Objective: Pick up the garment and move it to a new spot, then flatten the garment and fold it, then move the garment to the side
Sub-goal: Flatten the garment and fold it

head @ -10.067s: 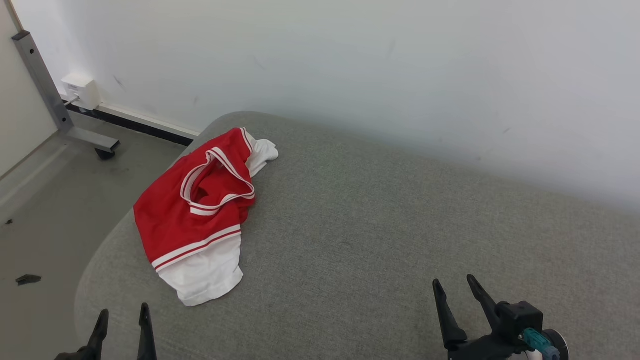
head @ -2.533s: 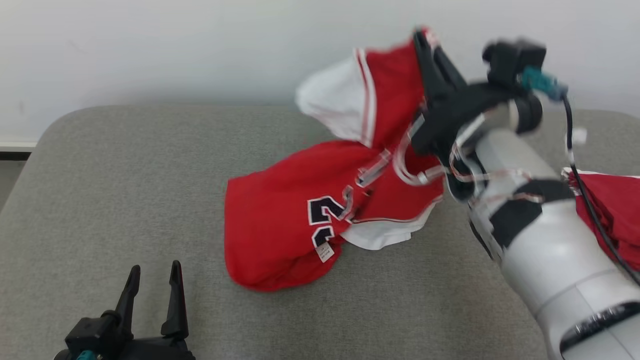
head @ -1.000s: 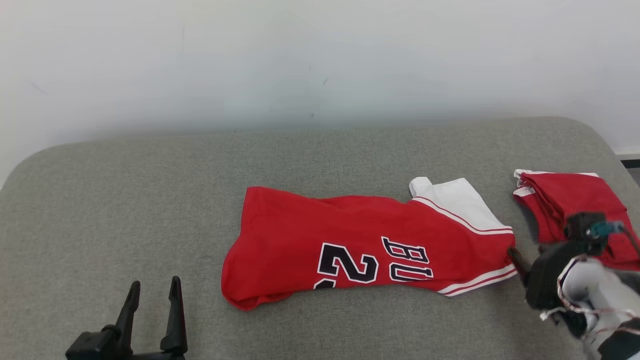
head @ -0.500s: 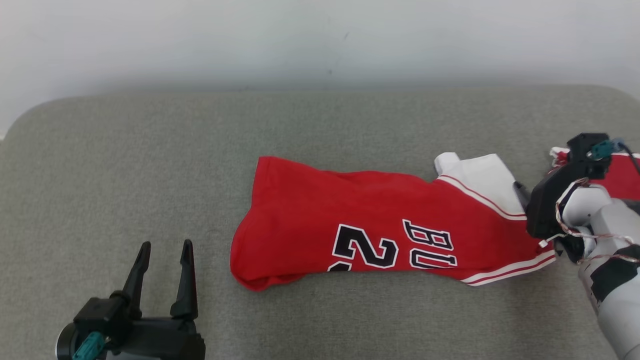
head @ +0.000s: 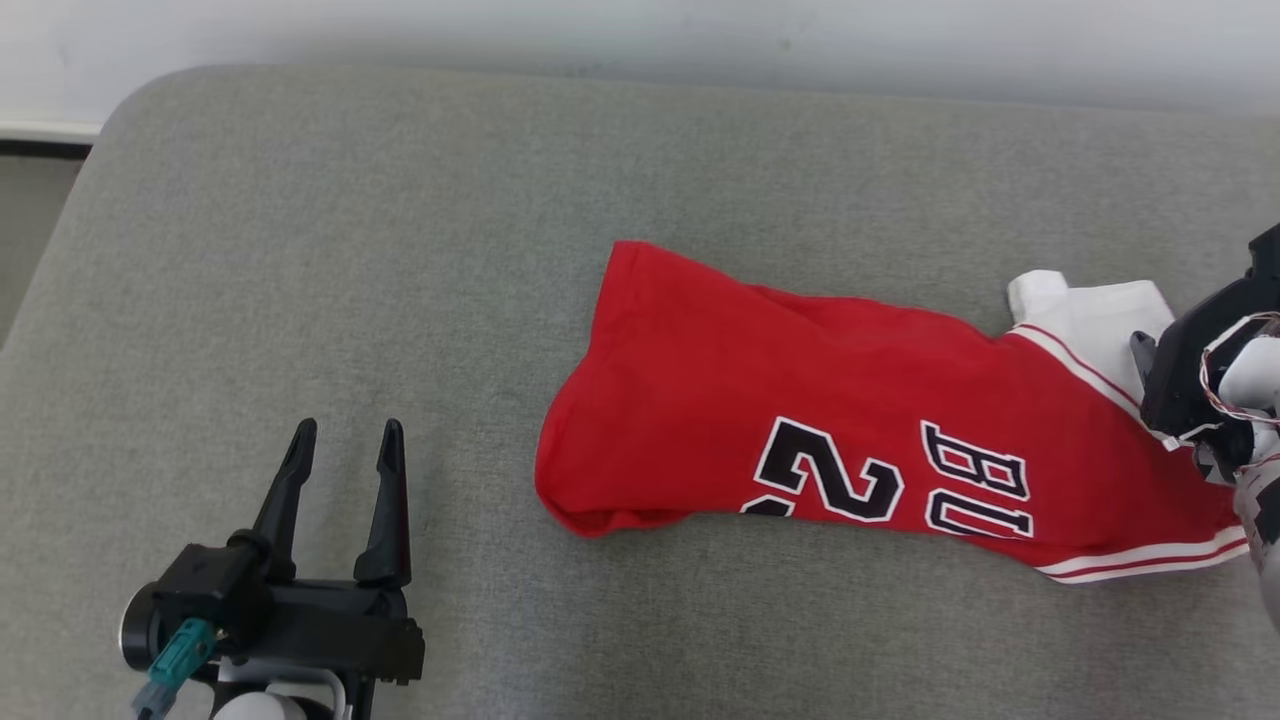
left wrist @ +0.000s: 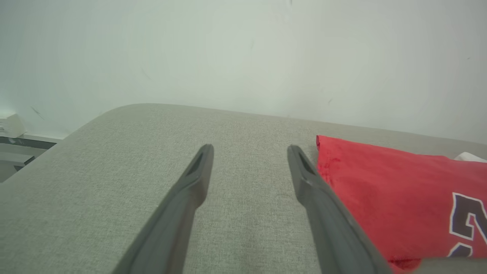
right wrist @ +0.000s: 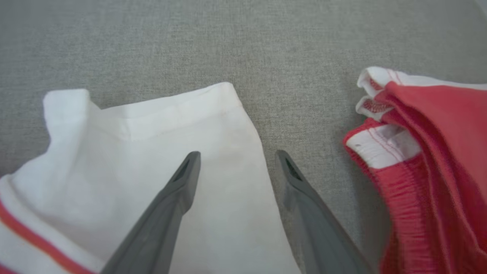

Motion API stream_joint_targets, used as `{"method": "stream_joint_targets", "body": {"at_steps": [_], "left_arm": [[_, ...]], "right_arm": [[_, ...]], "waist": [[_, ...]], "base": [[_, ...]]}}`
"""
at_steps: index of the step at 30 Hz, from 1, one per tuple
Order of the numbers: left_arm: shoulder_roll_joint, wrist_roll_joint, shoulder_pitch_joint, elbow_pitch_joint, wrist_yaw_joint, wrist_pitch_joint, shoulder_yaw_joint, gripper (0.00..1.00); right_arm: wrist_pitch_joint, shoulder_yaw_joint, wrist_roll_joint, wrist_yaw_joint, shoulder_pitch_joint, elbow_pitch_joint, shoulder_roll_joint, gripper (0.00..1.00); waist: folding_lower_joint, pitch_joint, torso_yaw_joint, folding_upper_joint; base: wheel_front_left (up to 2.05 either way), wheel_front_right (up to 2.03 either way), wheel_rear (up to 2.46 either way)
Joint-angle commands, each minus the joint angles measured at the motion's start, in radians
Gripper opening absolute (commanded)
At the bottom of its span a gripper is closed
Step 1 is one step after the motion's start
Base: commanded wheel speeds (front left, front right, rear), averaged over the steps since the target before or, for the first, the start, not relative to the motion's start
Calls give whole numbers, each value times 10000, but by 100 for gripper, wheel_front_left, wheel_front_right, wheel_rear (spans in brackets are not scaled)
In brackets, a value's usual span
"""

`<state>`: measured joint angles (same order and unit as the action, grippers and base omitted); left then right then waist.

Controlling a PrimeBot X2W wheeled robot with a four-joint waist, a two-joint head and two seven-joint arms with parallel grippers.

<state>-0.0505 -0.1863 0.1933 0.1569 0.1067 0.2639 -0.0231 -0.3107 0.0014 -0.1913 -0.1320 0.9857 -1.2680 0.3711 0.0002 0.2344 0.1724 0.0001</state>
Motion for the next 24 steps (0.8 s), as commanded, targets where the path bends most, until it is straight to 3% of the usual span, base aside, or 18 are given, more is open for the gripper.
{"method": "stream_joint_targets", "body": {"at_steps": [1, 9, 10, 11, 24], "left_arm": [[0, -16, 119, -46, 35, 3, -24, 100], [-2, 25, 147, -42, 54, 3, 8, 100], [-2, 42, 143, -39, 59, 3, 22, 100], [-2, 61, 142, -36, 57, 3, 30, 100], [-3, -78, 240, 29, 61, 5, -54, 100]], "right_arm": [[-60, -173, 96, 29, 58, -65, 78, 100], [-766, -1565, 1127, 29, -379, -296, -46, 100], [-768, -1706, 1217, 29, -407, -309, -122, 44], [-649, -1792, 1326, 29, -402, -314, -202, 0], [3236, -3111, 2896, 30, 1081, 1672, -997, 0]], "waist": [[-2, 329, 322, -1], [-2, 485, 454, -1], [-2, 485, 456, -1], [-2, 489, 458, -1], [-2, 509, 605, -1]], "base": [[0, 0, 0], [0, 0, 0], [0, 0, 0], [0, 0, 0], [0, 0, 0]]}}
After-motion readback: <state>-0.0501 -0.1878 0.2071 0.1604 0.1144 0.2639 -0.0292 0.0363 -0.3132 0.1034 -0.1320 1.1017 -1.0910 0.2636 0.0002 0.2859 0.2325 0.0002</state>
